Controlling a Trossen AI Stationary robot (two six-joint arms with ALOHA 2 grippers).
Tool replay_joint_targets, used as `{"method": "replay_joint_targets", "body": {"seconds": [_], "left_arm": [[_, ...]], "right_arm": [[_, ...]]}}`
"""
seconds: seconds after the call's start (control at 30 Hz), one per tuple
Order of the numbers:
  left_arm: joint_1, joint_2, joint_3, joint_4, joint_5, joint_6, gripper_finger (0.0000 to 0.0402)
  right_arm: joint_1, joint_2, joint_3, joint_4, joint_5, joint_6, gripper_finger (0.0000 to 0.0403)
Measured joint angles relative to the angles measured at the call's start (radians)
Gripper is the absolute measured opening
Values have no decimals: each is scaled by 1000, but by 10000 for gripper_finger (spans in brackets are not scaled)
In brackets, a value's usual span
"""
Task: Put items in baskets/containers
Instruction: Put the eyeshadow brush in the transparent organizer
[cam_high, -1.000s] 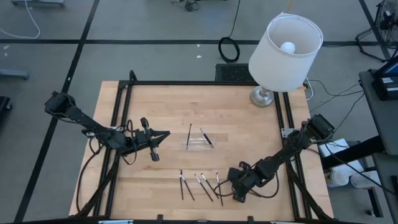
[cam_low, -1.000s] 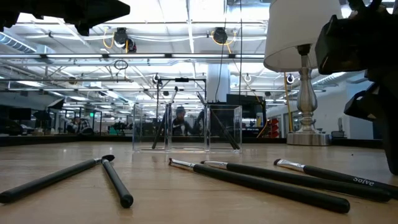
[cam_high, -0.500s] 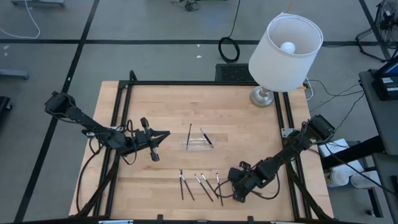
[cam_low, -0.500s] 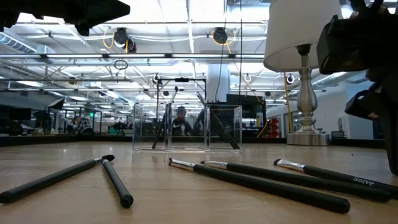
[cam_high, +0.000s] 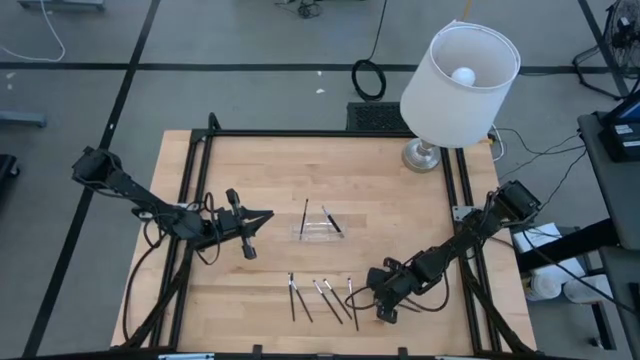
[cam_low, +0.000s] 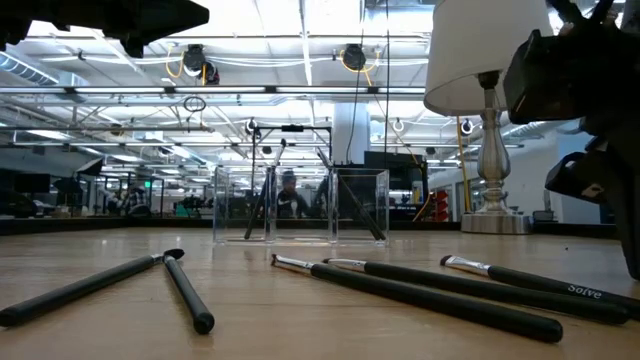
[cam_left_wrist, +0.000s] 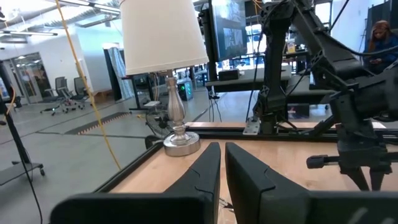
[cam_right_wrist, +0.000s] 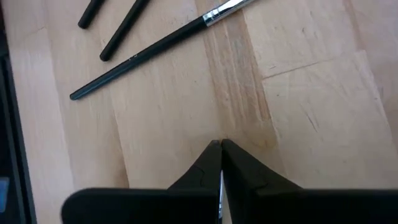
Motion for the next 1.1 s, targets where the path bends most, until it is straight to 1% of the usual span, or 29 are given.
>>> {"method": "replay_joint_targets", "body": {"seconds": [0.13, 0.27, 0.67, 0.93, 1.03, 1.1], "left_arm": [[0, 0, 0, 0, 0, 0, 35], [0, 0, 0, 0, 0, 0, 35], [0, 0, 0, 0, 0, 0, 35], [0, 0, 0, 0, 0, 0, 35], [0, 0, 0, 0, 0, 0, 35], [0, 0, 0, 0, 0, 0, 35]], "right_arm": [[-4, -57, 0, 15, 26, -32, 0], [-4, -101, -3, -14, 44, -60, 0], [-5, -213, -2, 6, 83, -68, 1], [-37, -342, 0, 15, 103, -110, 1], [-53, -392, 0, 20, 123, -139, 0], [-66, -423, 0, 54, 150, -179, 0]]}}
